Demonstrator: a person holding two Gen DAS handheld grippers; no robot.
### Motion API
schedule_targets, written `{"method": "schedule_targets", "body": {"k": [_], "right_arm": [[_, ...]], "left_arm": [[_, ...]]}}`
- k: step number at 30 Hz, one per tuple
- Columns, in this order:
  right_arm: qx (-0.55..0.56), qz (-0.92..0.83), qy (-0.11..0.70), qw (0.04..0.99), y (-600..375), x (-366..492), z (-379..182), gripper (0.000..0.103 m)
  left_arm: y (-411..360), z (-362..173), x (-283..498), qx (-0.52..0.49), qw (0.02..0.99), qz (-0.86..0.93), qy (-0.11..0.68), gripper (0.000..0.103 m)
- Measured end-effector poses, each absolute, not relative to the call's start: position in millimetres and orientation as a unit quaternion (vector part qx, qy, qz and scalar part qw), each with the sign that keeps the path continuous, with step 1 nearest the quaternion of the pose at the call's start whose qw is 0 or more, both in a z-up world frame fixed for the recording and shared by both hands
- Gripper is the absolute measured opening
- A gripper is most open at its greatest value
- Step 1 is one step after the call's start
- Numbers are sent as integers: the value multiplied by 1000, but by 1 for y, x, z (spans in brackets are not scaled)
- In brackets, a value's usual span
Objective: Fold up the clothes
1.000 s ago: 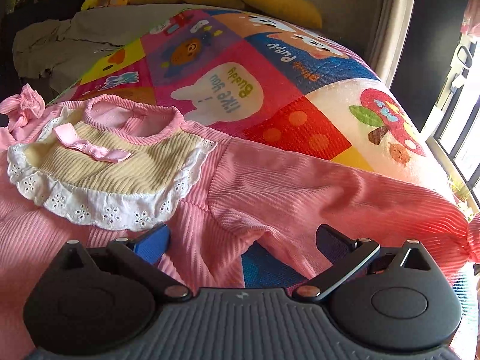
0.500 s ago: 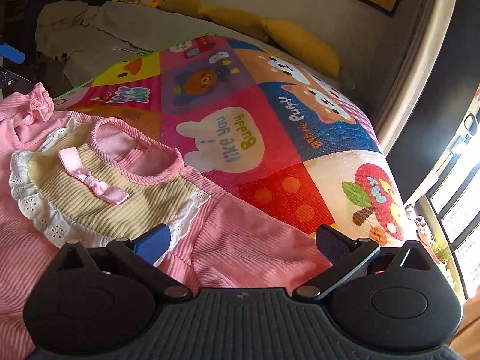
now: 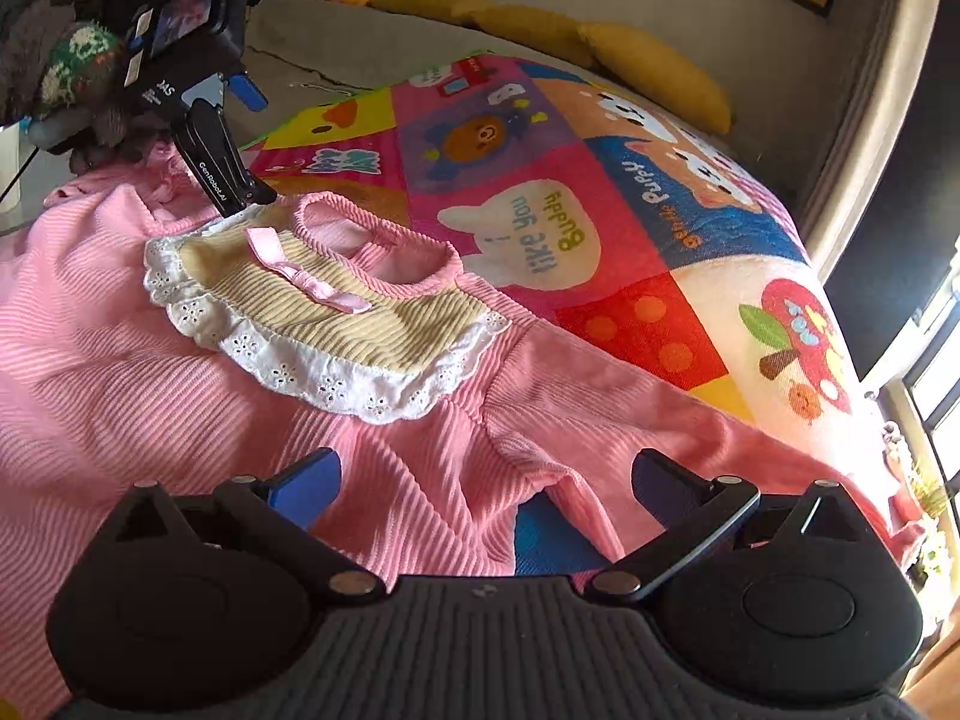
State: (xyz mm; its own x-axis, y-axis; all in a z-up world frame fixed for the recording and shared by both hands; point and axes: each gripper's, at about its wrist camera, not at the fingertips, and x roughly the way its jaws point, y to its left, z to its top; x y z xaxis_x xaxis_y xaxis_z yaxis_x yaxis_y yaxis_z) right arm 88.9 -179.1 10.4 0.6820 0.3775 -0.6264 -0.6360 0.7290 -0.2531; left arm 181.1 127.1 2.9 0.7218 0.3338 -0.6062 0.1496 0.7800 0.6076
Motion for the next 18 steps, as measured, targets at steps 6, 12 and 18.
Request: {"method": "schedule_targets", "body": {"k": [6, 12, 18], "right_arm": [[-127, 244, 348, 896, -217, 112, -5, 103], [-8, 225, 370, 901, -252, 125, -7, 103], [109, 202, 397, 889, -289, 139, -4, 103]], "left_arm": [[144, 16, 171, 258, 896, 76, 353, 103], [152, 32, 93, 81, 931, -4, 356, 103], [160, 48, 15, -100, 930, -83, 345, 103]]}}
